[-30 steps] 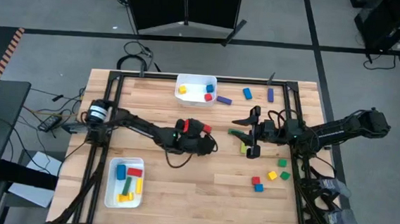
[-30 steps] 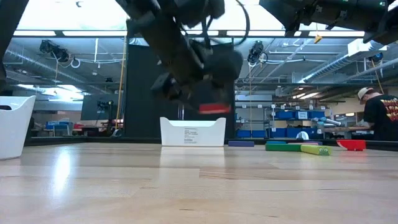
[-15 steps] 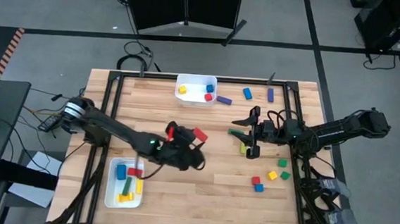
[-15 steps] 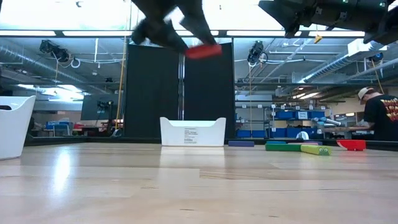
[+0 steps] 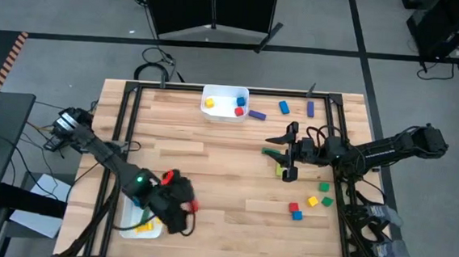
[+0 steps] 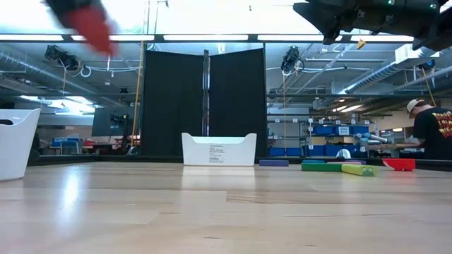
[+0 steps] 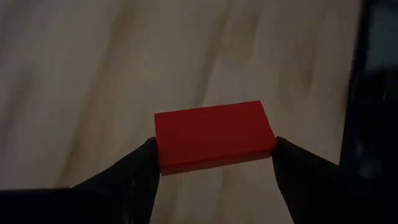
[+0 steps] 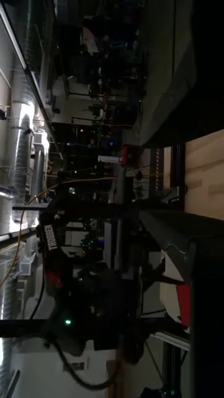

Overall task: Sort blocks by size
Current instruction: Put the red rectangular block into the bottom white bin, then put the green rectangular block into the bottom white bin

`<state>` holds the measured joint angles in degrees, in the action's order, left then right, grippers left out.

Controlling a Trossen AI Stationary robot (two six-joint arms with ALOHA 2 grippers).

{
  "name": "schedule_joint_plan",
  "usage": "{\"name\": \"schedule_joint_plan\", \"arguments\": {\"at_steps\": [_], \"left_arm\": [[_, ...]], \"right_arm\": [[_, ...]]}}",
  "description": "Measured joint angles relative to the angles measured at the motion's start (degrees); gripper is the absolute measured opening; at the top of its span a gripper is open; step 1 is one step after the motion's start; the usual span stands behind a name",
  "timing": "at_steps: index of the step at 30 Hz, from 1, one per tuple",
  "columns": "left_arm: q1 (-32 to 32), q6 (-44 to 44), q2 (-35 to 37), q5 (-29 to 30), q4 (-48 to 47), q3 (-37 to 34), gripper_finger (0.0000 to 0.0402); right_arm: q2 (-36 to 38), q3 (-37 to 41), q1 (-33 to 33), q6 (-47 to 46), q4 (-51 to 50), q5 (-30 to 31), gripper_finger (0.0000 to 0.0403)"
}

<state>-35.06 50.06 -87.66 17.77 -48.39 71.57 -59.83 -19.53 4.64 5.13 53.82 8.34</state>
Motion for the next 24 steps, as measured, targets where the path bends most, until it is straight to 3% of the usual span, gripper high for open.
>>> {"name": "schedule_joint_plan", "arguments": {"at_steps": [4,11,16,24], "left_arm": [[-2.6,12.6,0.0,-9.2,-13.1,0.0,0.0281],[-7.2,24.3,0.0,-20.4,-23.2,0.0,0.028],[-9.3,29.7,0.0,-21.5,-27.2,0.0,0.0292],[-9.6,31.9,-0.9,-21.4,-26.6,-0.2,0.0365]], "right_arm": [[0.0,0.0,0.0,-0.3,0.0,0.0,0.0183],[0.0,0.0,0.0,-0.5,0.0,0.1,0.0183],[0.0,0.0,0.0,-0.5,0.0,0.2,0.0183],[0.0,0.0,0.0,-0.7,-0.3,0.2,0.0183]]}}
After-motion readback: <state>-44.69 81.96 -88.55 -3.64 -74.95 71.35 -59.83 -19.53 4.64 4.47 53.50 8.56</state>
